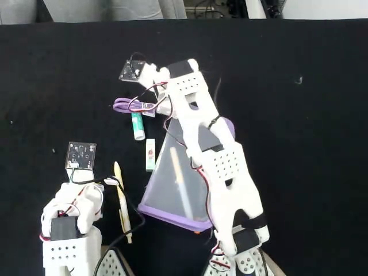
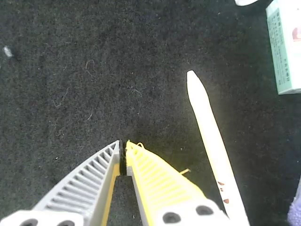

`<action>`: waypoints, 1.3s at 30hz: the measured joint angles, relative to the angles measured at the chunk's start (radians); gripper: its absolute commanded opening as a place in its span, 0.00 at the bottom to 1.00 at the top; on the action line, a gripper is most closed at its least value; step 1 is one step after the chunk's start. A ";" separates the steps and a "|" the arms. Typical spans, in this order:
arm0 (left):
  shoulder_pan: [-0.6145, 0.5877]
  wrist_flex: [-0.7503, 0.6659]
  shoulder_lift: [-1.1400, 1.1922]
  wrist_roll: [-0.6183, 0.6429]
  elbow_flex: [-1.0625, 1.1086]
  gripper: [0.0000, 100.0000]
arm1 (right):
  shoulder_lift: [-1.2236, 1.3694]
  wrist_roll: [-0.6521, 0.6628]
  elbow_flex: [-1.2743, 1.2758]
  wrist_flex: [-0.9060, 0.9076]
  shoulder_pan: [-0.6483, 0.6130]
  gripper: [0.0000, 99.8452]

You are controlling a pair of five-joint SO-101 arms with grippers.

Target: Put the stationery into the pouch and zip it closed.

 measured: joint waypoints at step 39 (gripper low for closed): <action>0.000 0.000 0.000 0.000 0.000 0.03 | -0.005 -0.133 -0.680 0.216 -0.078 0.01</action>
